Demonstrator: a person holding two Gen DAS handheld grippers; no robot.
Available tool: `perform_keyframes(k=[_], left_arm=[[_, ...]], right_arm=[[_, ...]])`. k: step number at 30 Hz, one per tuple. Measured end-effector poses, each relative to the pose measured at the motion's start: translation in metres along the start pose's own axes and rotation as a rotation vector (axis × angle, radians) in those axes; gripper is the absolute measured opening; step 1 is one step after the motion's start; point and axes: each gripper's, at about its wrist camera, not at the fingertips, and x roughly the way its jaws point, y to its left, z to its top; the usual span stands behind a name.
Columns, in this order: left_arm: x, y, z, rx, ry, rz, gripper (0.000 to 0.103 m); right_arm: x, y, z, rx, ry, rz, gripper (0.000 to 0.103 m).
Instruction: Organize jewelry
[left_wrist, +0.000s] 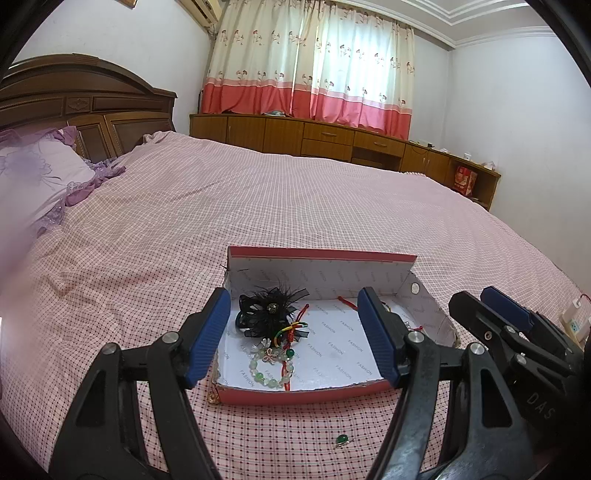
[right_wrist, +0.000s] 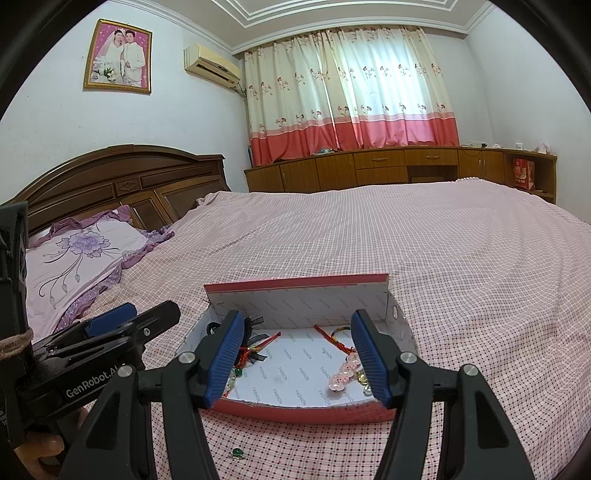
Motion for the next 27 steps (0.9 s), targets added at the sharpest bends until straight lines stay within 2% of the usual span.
perform_keyframes(k=[27], left_arm=[[0.0000,-0.0001,0.0016,0.000,0.000,-0.001,0.063]], right_arm=[[0.0001,0.0004,-0.0001,-0.001,0.000,0.000,0.063]])
